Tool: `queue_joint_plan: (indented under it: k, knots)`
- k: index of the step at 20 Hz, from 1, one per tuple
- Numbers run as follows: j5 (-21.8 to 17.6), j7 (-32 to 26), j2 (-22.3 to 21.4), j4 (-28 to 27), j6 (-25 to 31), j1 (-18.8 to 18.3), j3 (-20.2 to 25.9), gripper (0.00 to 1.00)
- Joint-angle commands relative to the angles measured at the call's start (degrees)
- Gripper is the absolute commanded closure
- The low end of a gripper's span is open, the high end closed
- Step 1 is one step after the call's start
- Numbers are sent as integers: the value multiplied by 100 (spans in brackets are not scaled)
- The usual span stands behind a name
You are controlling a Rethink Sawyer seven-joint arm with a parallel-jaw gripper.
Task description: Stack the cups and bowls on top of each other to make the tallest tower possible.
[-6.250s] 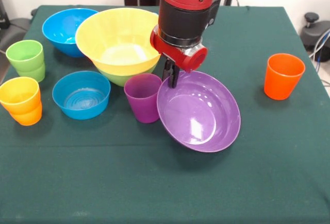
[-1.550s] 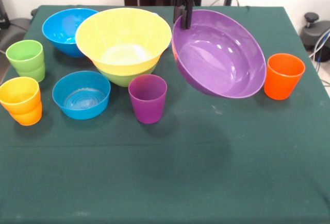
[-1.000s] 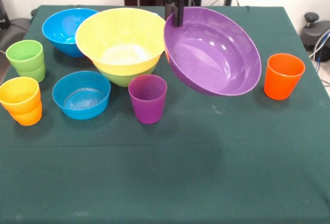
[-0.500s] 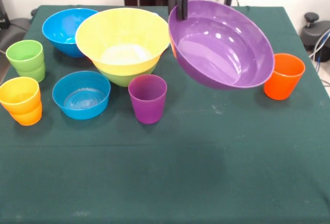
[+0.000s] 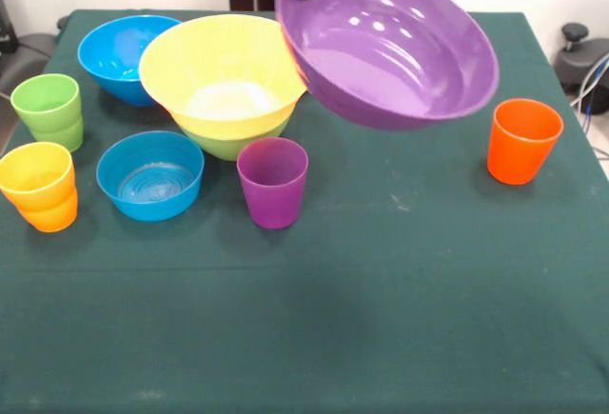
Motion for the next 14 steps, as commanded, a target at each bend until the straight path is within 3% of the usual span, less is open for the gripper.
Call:
queue_joint_plan:
  k: [1,7,14]
  knots:
    - [-310,-2186,-436,905,791,-602,958,100]
    - [-492,-2337,-435,1296,575,-1256,1492,100]
    - [-1012,-2263,-197,1596,-1,-1587,1707,100]
